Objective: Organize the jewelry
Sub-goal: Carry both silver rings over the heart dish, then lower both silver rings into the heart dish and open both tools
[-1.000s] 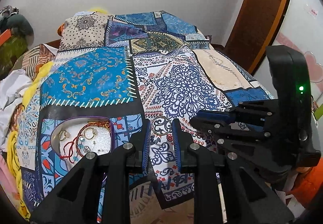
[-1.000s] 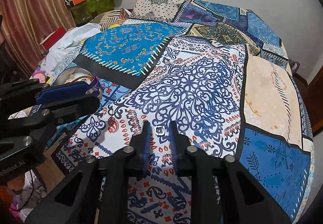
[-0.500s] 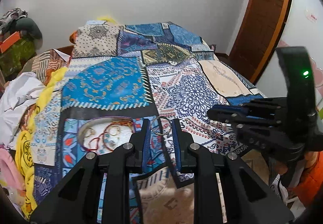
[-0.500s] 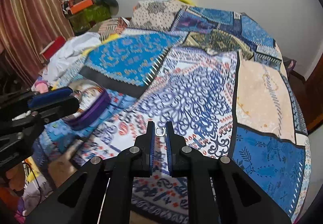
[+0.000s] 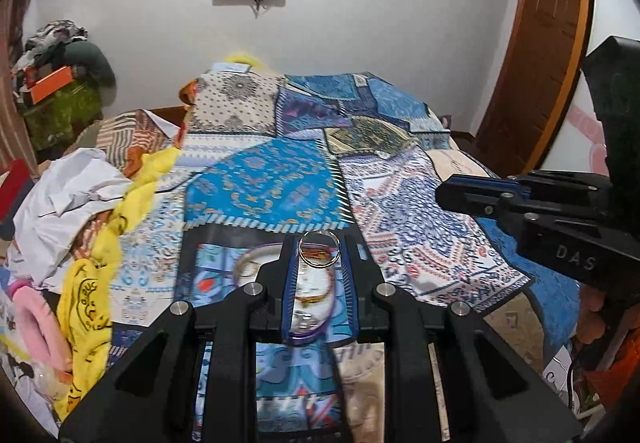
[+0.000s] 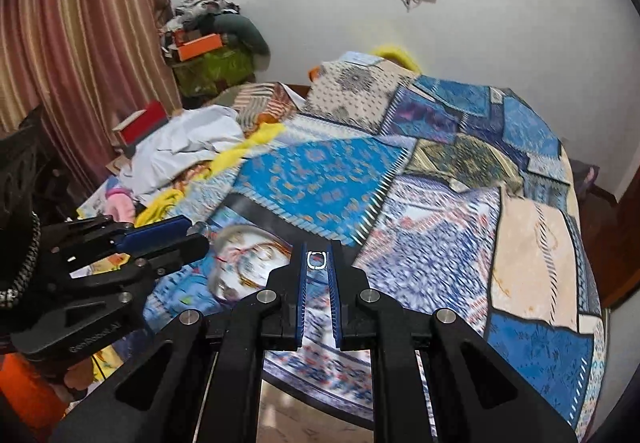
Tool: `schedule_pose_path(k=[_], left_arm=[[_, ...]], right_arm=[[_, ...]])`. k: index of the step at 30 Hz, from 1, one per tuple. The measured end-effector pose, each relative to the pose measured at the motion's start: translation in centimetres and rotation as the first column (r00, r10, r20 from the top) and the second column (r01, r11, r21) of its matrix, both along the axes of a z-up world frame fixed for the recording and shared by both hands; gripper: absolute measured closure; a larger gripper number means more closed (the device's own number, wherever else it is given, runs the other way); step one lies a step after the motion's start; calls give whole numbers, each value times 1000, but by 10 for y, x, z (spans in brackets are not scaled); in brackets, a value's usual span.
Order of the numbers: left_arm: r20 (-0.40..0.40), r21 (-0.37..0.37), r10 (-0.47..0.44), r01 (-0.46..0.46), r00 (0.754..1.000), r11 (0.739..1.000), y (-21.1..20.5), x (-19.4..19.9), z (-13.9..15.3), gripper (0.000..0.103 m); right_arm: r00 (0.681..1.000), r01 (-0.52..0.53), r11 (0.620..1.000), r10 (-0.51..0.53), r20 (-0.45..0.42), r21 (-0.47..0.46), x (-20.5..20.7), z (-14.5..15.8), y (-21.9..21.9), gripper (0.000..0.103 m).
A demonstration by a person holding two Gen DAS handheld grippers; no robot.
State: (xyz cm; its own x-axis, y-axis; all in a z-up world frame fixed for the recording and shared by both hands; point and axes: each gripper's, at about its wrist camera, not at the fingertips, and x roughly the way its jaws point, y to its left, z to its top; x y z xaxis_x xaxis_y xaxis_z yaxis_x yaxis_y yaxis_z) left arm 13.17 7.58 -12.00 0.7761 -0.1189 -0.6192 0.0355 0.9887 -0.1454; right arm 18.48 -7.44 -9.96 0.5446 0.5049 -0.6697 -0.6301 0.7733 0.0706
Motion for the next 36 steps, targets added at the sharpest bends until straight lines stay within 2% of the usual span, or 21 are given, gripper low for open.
schedule_pose_path(k=[7, 21, 28, 36], left_arm=[[-27, -15, 47, -47, 999, 999, 23, 1, -11, 83], [-161, -50, -6, -2, 987, 999, 18, 21, -66, 83], [-172, -74, -24, 12, 985, 997, 19, 30, -72, 83], [-175, -55, -33, 24, 984, 998, 17, 27, -70, 83]], right_arm=[[999, -48, 999, 48, -22, 8, 4, -8, 27, 94], [980, -106, 993, 97, -171, -43, 25, -59, 63, 94], [973, -113, 992, 99, -209, -57, 32, -71, 68, 94], [962, -126, 989, 103, -254, -78, 34, -74, 73, 93]])
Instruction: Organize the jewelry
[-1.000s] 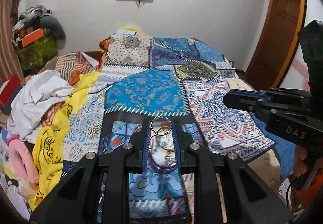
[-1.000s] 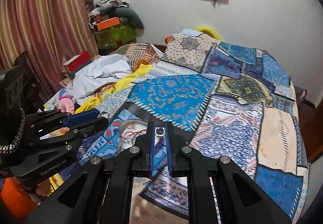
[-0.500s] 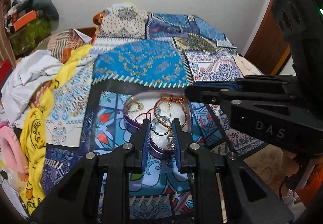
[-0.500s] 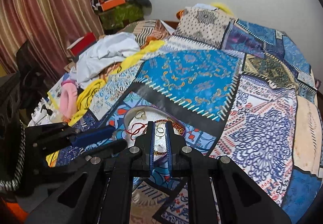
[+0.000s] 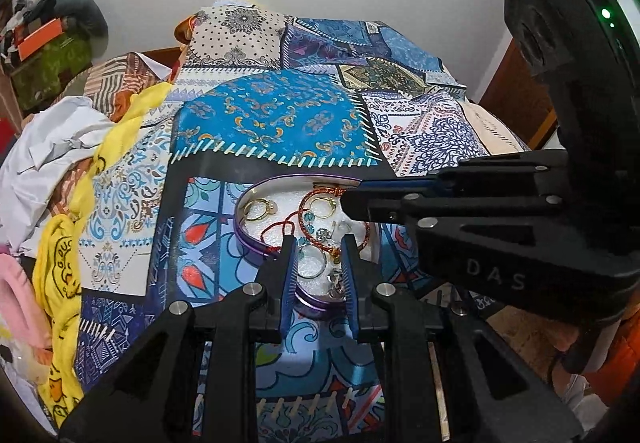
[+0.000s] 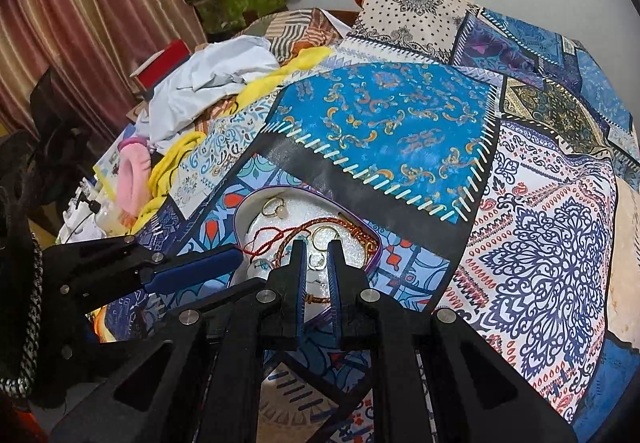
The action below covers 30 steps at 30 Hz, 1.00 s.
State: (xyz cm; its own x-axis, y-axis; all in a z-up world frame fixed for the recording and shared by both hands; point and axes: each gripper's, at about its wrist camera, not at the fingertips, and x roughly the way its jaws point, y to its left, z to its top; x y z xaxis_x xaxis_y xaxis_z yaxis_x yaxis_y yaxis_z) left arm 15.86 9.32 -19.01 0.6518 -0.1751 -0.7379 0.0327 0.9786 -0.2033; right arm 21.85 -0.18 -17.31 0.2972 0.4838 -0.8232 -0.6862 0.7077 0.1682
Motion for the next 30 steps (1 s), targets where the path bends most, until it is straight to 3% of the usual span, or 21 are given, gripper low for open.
schedule_pose_path(k=[8, 17, 22, 26, 28, 30], left_arm=[[52, 20, 38, -39, 998, 999, 7, -18, 29, 83], [234, 55, 105, -121, 966, 991, 11, -61, 103, 83], [394, 66, 132, -171, 910, 983, 0, -99, 156, 80], [513, 46, 148, -199, 845, 979, -10, -133, 192, 66], [562, 48, 157, -221, 812, 974, -15, -149, 205, 60], [606, 56, 169, -254, 777, 966, -21, -165, 214, 47]], right_arm=[[997, 14, 1000, -16, 74, 25, -13, 30, -8, 81], [967, 48, 991, -77, 243, 122, -52, 94, -36, 81], [921, 41, 973, -125, 369, 225, -91, 142, -62, 81], [855, 39, 945, -199, 478, 324, -130, 178, -87, 81], [819, 45, 935, -237, 523, 353, -144, 188, -94, 74], [775, 55, 920, -285, 564, 388, -160, 196, -102, 53]])
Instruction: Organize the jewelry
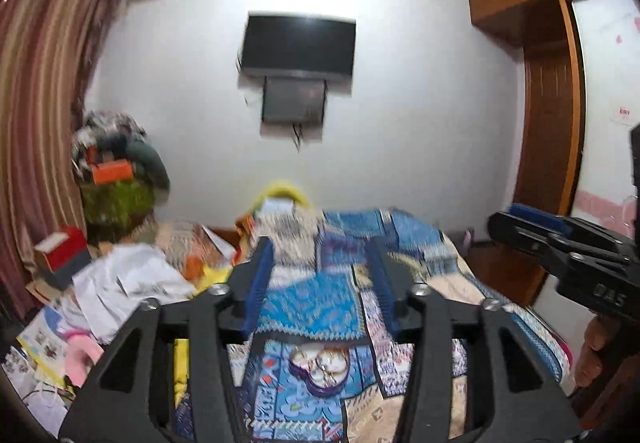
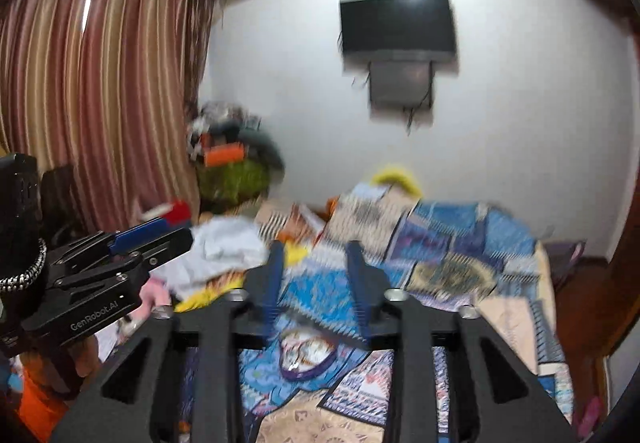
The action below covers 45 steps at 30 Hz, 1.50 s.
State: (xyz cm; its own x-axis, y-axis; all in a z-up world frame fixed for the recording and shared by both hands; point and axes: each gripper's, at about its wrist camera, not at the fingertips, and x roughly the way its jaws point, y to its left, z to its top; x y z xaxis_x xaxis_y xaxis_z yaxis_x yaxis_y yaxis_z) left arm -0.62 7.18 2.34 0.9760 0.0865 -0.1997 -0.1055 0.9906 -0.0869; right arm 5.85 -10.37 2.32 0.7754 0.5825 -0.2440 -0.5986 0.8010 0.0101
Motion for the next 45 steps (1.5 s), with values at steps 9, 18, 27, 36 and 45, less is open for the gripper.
schedule_pose_path(k=[9, 18, 27, 36, 45], left_arm=[[96, 26, 60, -62, 994, 998, -14, -39, 11, 2], [88, 13, 67, -68, 994, 998, -14, -47, 9, 1], [81, 6, 67, -67, 995, 998, -13, -46, 7, 0], [63, 8, 71, -71, 996, 997, -14, -41, 3, 0], [55, 8, 70, -71, 996, 997, -16, -38, 2, 0]], right_arm=[[978, 142, 989, -145, 148, 35, -31, 4, -1, 8], [977, 148, 988, -151, 148, 32, -37, 5, -3, 4], [979, 146, 989, -150, 140, 35, -42, -1, -10, 3], [982, 142, 989, -145, 117, 34, -40, -3, -12, 3], [984, 141, 989, -144, 102, 36, -41, -2, -12, 3]])
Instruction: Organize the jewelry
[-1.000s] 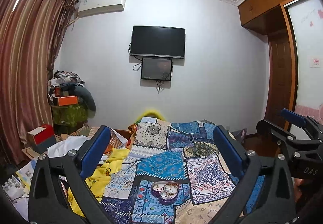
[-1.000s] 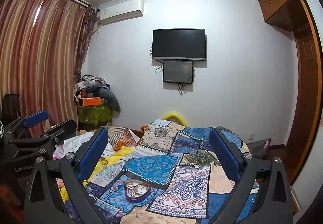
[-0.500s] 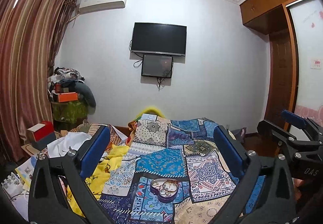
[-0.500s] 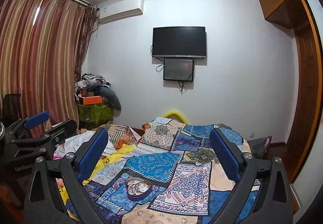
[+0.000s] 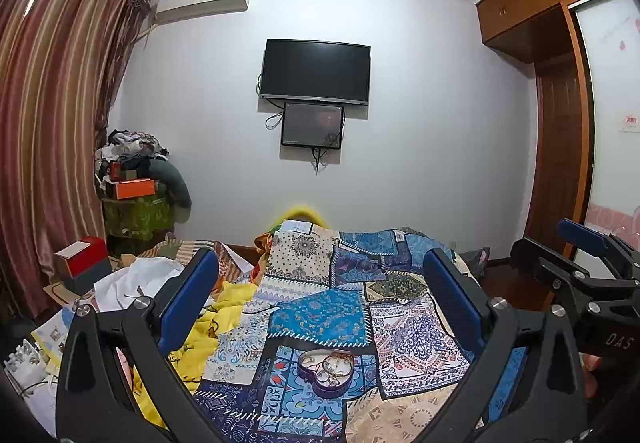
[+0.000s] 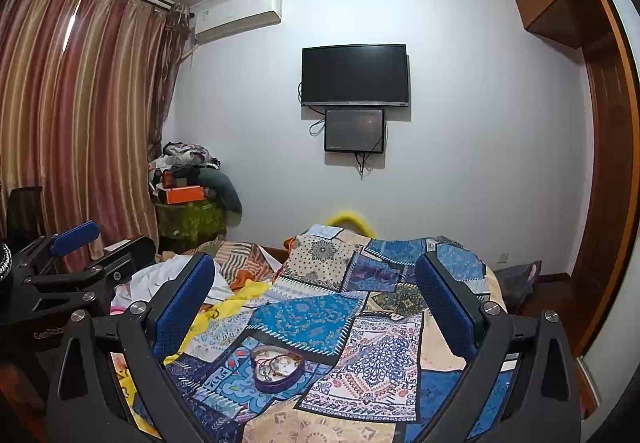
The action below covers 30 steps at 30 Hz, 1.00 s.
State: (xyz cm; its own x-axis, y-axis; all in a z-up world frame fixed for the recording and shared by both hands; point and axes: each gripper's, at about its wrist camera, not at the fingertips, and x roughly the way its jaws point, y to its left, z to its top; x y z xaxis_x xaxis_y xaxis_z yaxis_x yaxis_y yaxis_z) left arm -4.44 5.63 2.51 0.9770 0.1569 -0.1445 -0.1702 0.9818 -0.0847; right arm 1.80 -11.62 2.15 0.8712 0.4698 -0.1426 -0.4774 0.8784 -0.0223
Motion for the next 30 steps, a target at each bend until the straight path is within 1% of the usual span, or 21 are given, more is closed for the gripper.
schedule_pose_path(k=[19, 30], left_arm=[[-13, 6, 2, -1, 1000, 1000, 0, 3, -4, 0], [-11, 4, -18, 18, 1000, 1000, -4, 5, -5, 0]], right_arm=[[999, -14, 1000, 15, -29, 17, 5, 0, -4, 3], [999, -9, 1000, 10, -47, 30, 6, -1, -7, 3]])
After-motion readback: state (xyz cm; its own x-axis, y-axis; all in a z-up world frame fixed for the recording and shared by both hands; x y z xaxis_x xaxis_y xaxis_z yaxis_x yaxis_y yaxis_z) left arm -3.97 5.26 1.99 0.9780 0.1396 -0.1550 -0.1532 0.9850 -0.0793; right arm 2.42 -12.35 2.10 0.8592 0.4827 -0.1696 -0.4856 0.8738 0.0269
